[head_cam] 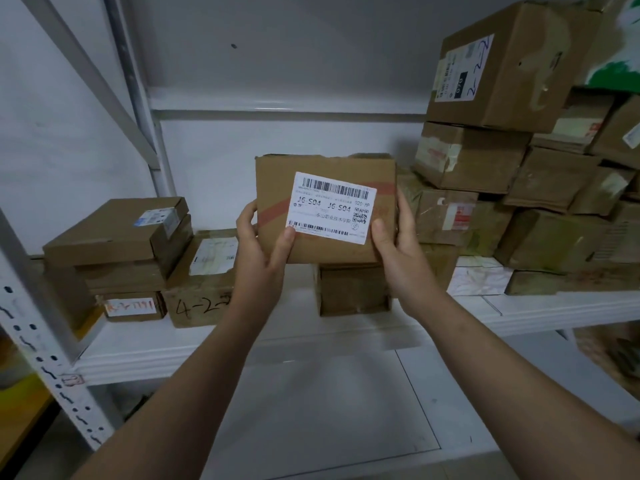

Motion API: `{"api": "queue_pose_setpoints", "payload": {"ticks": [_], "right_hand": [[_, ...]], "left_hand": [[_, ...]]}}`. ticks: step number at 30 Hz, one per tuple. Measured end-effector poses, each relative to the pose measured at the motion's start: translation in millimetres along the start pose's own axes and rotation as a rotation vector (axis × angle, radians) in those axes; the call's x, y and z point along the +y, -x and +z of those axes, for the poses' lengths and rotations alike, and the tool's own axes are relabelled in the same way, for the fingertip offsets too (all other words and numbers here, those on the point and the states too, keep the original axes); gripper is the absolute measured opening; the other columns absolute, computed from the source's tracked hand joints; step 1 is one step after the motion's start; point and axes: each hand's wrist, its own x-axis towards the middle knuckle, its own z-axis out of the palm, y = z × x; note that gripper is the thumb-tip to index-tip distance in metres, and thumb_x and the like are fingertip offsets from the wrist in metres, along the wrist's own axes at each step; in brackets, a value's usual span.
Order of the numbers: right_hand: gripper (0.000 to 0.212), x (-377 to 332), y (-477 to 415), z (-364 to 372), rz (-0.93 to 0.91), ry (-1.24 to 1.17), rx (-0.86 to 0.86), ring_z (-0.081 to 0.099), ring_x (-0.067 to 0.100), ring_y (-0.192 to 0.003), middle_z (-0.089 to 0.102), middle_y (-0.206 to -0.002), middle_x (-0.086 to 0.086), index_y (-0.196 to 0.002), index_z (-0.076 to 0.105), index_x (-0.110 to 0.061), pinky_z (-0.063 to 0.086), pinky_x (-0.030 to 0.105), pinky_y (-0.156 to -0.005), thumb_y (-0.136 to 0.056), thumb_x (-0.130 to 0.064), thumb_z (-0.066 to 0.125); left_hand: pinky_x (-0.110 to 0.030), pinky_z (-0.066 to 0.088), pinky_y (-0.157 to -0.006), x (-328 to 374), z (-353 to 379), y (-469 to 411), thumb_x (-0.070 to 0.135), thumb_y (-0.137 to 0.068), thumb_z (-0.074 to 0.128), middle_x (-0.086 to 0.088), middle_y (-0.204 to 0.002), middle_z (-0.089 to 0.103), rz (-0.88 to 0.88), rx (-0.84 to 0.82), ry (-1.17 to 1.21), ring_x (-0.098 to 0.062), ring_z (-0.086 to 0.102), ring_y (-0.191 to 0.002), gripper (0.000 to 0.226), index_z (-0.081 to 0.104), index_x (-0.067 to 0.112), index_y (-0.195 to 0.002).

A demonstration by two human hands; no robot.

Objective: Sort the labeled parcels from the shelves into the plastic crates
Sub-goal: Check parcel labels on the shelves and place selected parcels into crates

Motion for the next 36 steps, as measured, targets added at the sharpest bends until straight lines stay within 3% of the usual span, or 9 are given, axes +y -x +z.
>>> {"api": "queue_pose_setpoints", "payload": {"ticks": [5,8,10,17,24,28,30,33,36], "right_hand": [[0.061,4,7,7,-0.055,-0.009,0.036,0.033,0.004,-0.138,0.035,-0.152,-0.01,-0.148,0.017,-0.044,0.032,0.04,-0.115,-0.098,-0.037,0.05],[0.049,3,8,7,-0.106,-0.026,0.058,0.042,-0.005,-0.128,0.044,-0.14,-0.016,-0.138,0.027,-0.045,0.042,0.022,-0.103,-0.099,-0.026,0.051],[0.043,2,7,8,-0.121,-0.047,0.055,0.046,-0.011,-0.119,0.047,-0.131,-0.022,-0.132,0.032,-0.043,0.043,0.011,-0.091,-0.099,-0.02,0.05],[0.041,-6,7,15,-0.137,-0.09,0.035,0.047,-0.02,-0.108,0.047,-0.124,-0.024,-0.132,0.033,-0.034,0.041,0.003,-0.082,-0.099,-0.013,0.049],[0.034,-15,2,29,-0.001,-0.296,0.256,0.062,-0.01,-0.074,0.059,-0.092,-0.008,-0.115,0.04,-0.007,0.047,0.008,-0.066,-0.091,-0.013,0.062],[0.055,-17,1,51,0.063,-0.316,0.185,0.065,0.002,-0.097,0.058,-0.12,-0.001,-0.127,0.04,-0.026,0.056,0.026,-0.085,-0.083,-0.022,0.074],[0.085,-12,0,69,0.113,-0.418,0.125,0.064,0.008,-0.108,0.057,-0.129,0.001,-0.143,0.021,-0.035,0.054,0.037,-0.094,-0.081,-0.012,0.075],[0.122,-3,-2,97,0.217,-0.522,0.056,0.06,0.015,-0.116,0.052,-0.137,-0.001,-0.146,-0.007,-0.049,0.051,0.048,-0.097,-0.071,-0.014,0.082],[0.111,1,-8,114,0.264,-0.517,0.032,0.059,0.018,-0.118,0.055,-0.135,0.0,-0.15,0.005,-0.042,0.054,0.051,-0.091,-0.074,-0.014,0.081]], "left_hand": [[-0.006,0.043,-0.085,-6,3,10,0.023,-0.099,0.047,0.027,-0.119,0.043,0.012,0.056,-0.009,0.019,0.048,-0.105,0.046,0.021,0.03,-0.136],[-0.001,0.039,-0.086,-9,-1,12,0.025,-0.1,0.044,0.026,-0.12,0.04,0.022,0.077,-0.05,0.021,0.044,-0.108,0.05,0.02,0.021,-0.144],[-0.002,0.038,-0.089,-11,-4,12,0.028,-0.1,0.044,0.022,-0.124,0.04,0.028,0.087,-0.074,0.017,0.043,-0.112,0.053,0.018,0.02,-0.146],[-0.017,0.042,-0.099,-9,-10,12,0.032,-0.1,0.043,0.009,-0.134,0.041,0.028,0.093,-0.103,-0.001,0.046,-0.12,0.055,0.018,0.021,-0.147],[0.002,0.041,-0.077,-3,-22,17,0.023,-0.093,0.057,0.033,-0.116,0.035,-0.029,0.052,-0.095,0.029,0.046,-0.097,0.071,0.011,0.022,-0.148],[0.005,0.038,-0.077,1,-33,24,0.012,-0.085,0.067,0.039,-0.12,0.02,-0.033,0.063,-0.083,0.039,0.034,-0.099,0.101,-0.01,0.025,-0.149],[-0.003,0.037,-0.093,0,-43,25,0.024,-0.079,0.072,0.033,-0.137,0.018,-0.019,0.064,-0.112,0.03,0.029,-0.118,0.11,-0.013,0.03,-0.149],[-0.036,0.035,-0.112,-5,-66,27,0.052,-0.069,0.076,0.009,-0.156,0.019,-0.032,0.06,-0.178,-0.003,0.028,-0.14,0.113,-0.009,0.049,-0.143],[-0.047,0.035,-0.112,-10,-91,31,0.068,-0.063,0.072,0.007,-0.156,0.011,-0.077,0.036,-0.292,-0.014,0.026,-0.141,0.11,-0.001,0.053,-0.143]]}}
